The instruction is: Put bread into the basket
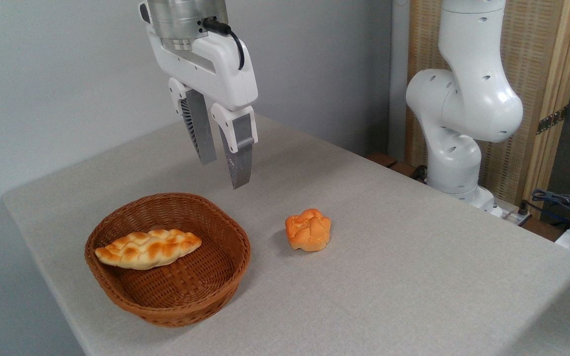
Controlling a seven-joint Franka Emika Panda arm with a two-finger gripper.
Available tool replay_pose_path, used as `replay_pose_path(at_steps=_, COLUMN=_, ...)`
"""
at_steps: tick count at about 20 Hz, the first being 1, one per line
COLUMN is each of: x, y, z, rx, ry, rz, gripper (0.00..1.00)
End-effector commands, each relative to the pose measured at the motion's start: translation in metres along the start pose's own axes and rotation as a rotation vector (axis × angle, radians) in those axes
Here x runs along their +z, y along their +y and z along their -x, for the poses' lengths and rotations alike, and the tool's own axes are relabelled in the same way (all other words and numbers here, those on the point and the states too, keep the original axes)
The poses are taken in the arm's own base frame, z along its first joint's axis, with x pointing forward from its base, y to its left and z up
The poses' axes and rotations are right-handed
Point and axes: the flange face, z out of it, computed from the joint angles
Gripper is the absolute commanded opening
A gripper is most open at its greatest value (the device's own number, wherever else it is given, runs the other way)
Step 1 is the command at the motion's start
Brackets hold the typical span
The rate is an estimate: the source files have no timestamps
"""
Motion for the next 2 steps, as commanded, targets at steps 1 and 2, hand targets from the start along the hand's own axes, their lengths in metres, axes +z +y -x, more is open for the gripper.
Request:
replay_pose_path(at_steps=1, x=-0.0059, y=-0.003, z=0.0042, rx=0.001, ry=-0.01, rz=0.005, gripper=1.0)
replay_pose_path(at_steps=2, x=-0.0058, y=-0.0024, z=0.0036, rx=0.004, ry=-0.011, rz=0.005, gripper=1.0)
